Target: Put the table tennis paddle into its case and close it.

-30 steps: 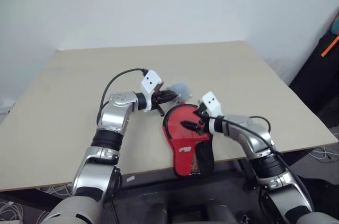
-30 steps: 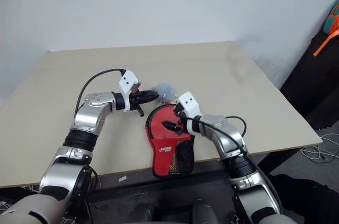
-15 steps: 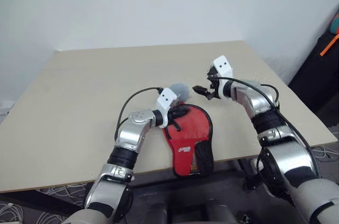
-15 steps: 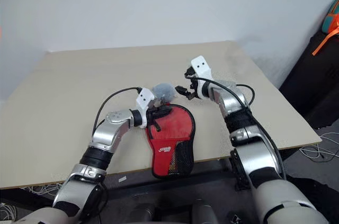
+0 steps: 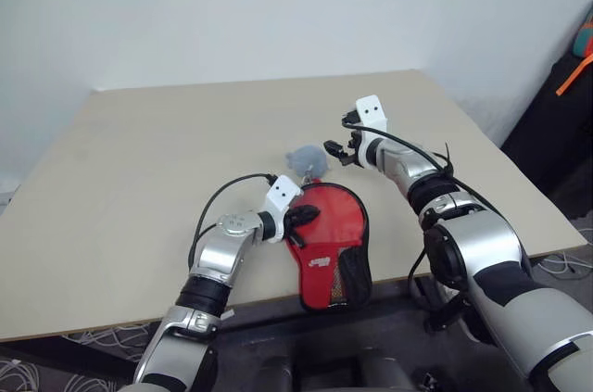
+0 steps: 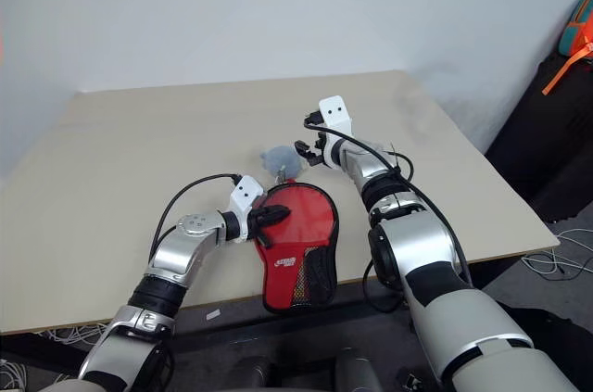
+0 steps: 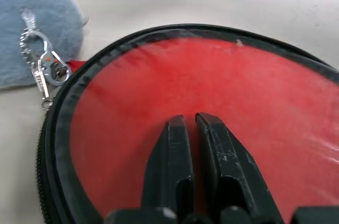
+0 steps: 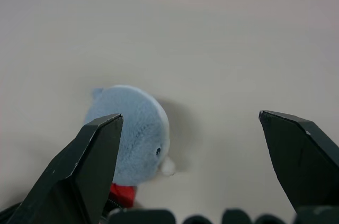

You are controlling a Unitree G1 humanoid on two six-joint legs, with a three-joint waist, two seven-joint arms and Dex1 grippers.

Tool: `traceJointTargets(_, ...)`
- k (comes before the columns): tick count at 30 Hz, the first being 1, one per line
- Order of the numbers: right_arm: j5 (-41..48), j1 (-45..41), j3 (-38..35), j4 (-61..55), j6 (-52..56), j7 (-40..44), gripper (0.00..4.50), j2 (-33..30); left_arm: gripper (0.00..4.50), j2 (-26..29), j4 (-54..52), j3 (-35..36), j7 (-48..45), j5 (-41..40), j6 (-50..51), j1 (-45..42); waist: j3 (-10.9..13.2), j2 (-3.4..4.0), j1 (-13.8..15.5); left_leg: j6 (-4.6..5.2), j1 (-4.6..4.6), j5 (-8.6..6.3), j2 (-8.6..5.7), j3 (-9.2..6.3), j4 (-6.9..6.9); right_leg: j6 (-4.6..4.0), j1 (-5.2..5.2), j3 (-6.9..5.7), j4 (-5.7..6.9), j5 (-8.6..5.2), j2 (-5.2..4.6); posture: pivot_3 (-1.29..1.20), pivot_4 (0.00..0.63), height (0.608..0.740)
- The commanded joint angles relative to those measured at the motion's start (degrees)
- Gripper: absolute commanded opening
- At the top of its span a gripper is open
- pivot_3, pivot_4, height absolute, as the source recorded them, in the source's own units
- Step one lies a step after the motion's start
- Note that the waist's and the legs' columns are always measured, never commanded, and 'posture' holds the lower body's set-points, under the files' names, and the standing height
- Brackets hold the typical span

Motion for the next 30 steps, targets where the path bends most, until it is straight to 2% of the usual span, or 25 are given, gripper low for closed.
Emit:
traceJointTargets(1,0.41,-2.42,-2.89,-0.01,-1.46,-2.82,4.46,1.39,0.28,0.27,-3.68,-0.36,0.74,-0.33,1.15,0.6,-0.01,0.02,-0.31,0.0,0.01,0.0,0.0,-0.02,-0.02,0.0,0.0,-0.01,0.0,0.0,0.0,0.0,0.0,0.74)
traceJointTargets(7,-0.7,-1.84,-4.11,0.68,-0.79,-3.39,4.46,4.76,0.28,1.05,-5.69,0.11,1.51,-0.59,2.7,1.84,-0.01,0.04,-0.74,-0.01,0.03,0.01,0.0,-0.03,-0.09,0.0,-0.01,0.0,0.0,0.0,0.0,0.0,0.0,0.74)
traceJointTargets(16,-2.46,-0.25,-3.06,0.24,0.26,0.59,4.46,7.57,0.28,3.03,-4.78,2.06,3.7,-0.53,2.56,2.63,-0.02,0.06,-0.92,-0.04,0.05,0.02,0.0,-0.06,-0.13,0.0,-0.01,-0.01,0.0,0.0,0.0,0.0,0.0,0.74)
traceJointTargets(20,-2.85,0.9,-3.09,-0.23,0.36,1.41,4.46,7.09,0.28,2.77,-7.25,3.49,3.87,-2.53,4.35,3.29,-0.02,0.07,-0.94,-0.05,0.06,0.02,0.0,-0.07,-0.15,0.0,-0.01,-0.01,0.0,0.0,0.0,0.0,0.0,0.74)
traceJointTargets(26,-3.12,2.72,-2.92,-1.5,1.07,3.27,4.46,5.89,0.28,3.23,-14.8,6.29,2.57,-9.63,13.93,4.64,-0.01,0.07,-1.03,-0.05,0.04,0.03,0.0,-0.07,-0.15,0.0,-0.04,-0.01,0.02,0.0,0.0,0.0,0.0,0.74)
traceJointTargets(29,-3.11,3.76,-2.71,-3.09,1.78,4.61,4.5,5.12,0.83,4.93,-19.51,9.04,2.02,-14.02,19.65,6.55,-0.01,0.08,-1.26,-0.05,0.05,0.03,0.01,-0.06,-0.17,-0.01,-0.06,0.0,0.02,0.0,0.0,0.0,0.0,0.74)
traceJointTargets(30,-3.04,4.17,-2.71,-3.73,2.03,4.95,4.5,4.8,1.18,5.79,-21.43,9.83,1.43,-15.72,21.73,7.44,-0.01,0.09,-1.43,-0.05,0.05,0.03,0.02,-0.06,-0.2,-0.01,-0.08,0.0,0.02,0.0,0.0,0.0,0.0,0.74)
